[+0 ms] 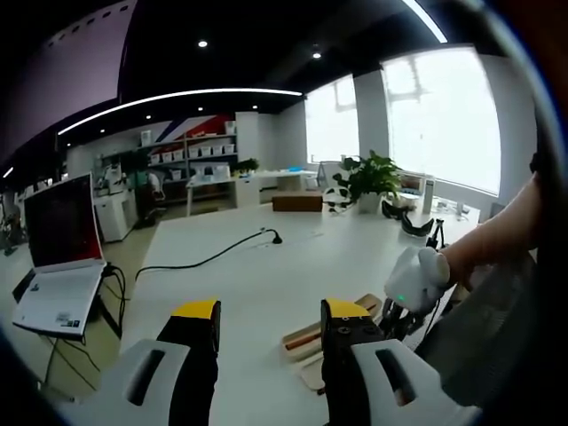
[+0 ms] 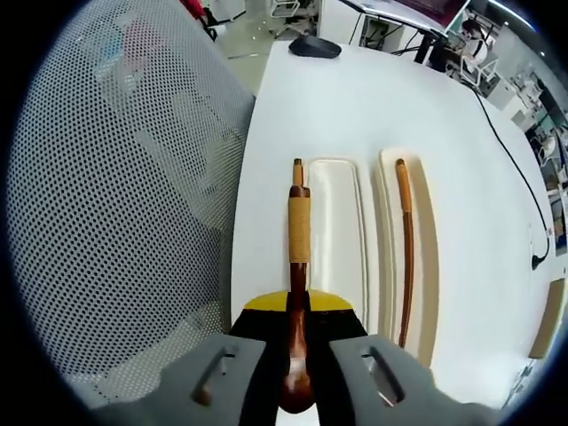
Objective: Arrange the utensils inside the cutlery case until each visible utensil rests in its matching compartment.
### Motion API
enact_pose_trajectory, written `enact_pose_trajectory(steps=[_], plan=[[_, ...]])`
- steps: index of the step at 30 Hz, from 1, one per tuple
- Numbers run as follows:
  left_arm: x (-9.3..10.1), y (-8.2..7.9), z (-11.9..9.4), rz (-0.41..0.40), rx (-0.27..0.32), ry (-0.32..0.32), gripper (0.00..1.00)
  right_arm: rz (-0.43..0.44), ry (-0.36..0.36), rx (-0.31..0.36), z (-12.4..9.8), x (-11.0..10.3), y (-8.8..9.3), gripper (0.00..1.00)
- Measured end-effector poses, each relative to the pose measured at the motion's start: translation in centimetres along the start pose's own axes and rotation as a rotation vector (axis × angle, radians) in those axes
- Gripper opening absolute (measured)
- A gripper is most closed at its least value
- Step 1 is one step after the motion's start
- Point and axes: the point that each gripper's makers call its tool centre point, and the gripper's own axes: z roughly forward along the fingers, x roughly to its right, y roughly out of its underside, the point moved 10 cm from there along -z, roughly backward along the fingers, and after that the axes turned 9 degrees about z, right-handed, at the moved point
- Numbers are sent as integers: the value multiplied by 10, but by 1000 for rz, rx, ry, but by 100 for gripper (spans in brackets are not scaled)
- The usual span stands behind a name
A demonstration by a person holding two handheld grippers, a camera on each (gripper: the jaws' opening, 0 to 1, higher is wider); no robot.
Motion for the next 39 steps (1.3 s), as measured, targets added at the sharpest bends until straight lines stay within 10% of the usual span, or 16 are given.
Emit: enact_pose_trajectory(steps=[39], plan=[[1, 1, 1, -1, -6, 6, 46, -22, 128, 36, -11, 15, -4, 1]])
